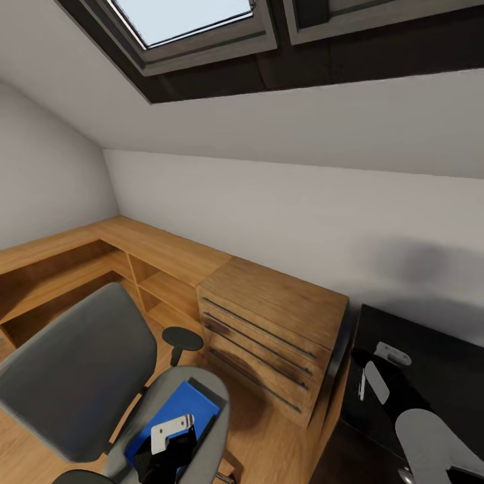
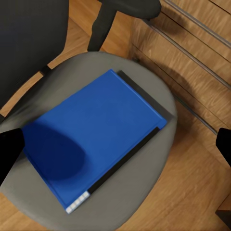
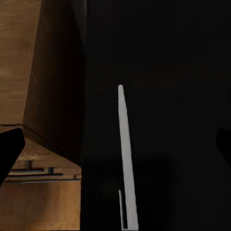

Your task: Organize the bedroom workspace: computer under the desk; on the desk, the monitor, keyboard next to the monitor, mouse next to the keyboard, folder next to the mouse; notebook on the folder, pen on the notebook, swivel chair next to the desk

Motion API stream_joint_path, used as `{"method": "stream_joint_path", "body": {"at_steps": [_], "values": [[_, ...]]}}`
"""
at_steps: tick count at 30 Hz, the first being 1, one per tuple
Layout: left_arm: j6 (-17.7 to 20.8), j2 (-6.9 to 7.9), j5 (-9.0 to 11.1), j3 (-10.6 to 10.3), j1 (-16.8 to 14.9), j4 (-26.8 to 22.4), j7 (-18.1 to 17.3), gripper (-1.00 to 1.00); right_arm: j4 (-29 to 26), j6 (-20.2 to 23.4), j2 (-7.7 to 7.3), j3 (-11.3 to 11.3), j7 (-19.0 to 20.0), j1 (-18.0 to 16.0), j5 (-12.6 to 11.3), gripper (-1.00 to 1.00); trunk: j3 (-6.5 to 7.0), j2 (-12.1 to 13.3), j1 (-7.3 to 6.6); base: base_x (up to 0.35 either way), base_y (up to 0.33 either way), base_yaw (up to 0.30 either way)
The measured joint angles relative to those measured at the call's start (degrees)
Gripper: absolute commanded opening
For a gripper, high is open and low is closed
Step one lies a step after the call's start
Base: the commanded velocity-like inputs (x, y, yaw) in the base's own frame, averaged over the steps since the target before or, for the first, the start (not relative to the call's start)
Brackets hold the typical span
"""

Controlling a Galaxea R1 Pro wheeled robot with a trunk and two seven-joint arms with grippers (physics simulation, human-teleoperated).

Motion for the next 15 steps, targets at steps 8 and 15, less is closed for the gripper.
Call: {"method": "stream_joint_path", "body": {"at_steps": [8, 15], "values": [[0.0, 0.0, 0.0, 0.0, 0.0, 0.0, 0.0, 1.0, -14.1, 2.9, 4.57, 0.0, -2.3, 5.0, 0.2, 1.0, 0.0, 0.0, 0.0, 0.0, 0.0, 0.0], [0.0, 0.0, 0.0, 0.0, 0.0, 0.0, 0.0, 1.0, -24.7, 5.0, 10.08, 1.5, -8.7, 11.1, 3.5, 1.0, 0.0, 0.0, 0.0, 0.0, 0.0, 0.103]]}}
